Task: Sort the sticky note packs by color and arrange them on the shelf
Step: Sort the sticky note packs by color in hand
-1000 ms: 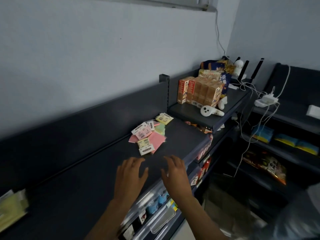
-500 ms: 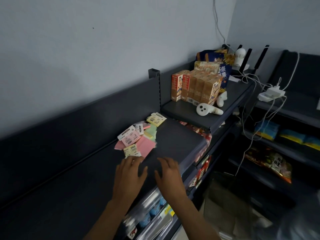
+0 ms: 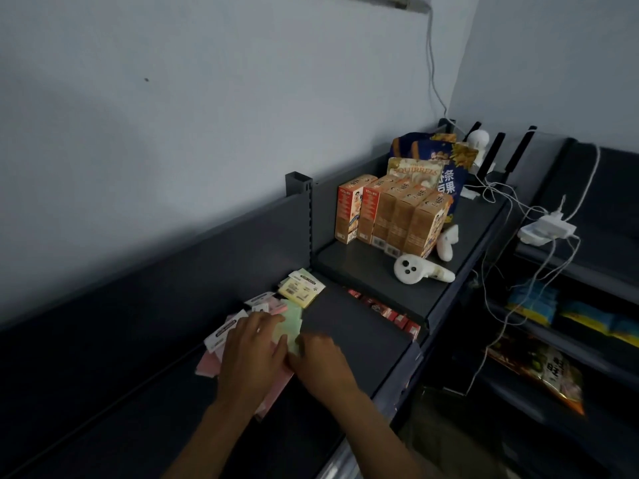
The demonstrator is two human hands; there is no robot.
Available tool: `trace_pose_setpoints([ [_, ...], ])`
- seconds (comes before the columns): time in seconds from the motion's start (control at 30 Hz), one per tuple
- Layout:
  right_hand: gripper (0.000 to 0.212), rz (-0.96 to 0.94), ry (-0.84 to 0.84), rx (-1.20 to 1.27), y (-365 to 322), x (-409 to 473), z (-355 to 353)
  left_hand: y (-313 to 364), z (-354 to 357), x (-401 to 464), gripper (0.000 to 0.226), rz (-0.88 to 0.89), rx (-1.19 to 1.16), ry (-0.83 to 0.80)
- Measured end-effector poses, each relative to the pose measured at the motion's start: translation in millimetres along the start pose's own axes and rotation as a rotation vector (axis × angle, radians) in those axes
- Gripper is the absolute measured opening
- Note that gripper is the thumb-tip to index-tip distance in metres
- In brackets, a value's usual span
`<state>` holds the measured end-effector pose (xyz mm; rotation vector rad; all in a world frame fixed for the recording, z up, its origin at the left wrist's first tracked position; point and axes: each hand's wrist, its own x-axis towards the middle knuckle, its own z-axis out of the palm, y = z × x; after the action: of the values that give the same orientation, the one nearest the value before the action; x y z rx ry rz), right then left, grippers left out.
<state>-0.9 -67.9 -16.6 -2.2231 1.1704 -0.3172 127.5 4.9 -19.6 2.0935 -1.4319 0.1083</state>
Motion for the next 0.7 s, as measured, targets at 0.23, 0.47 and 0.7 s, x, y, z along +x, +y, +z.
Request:
trace_pose_setpoints([
  [0.23, 0.033, -0.047, -0.103, 0.211, 16.3, 22.3, 0.4, -5.7, 23.9, 19.8, 0.029, 0.034, 0.025, 0.002],
  [0.47, 0.019, -0.013, -0.038, 0.516, 33.3, 34.6, -32.0, -2.1, 30.2, 32.6, 0.027, 0.002, 0.038, -0.018],
  [0.7, 0.011, -0.088, 0.321, 0.757, 17.6, 33.4, -75.7, 42.8, 8.9, 47.5, 0.023, -0.081, -0.329, -0.067],
])
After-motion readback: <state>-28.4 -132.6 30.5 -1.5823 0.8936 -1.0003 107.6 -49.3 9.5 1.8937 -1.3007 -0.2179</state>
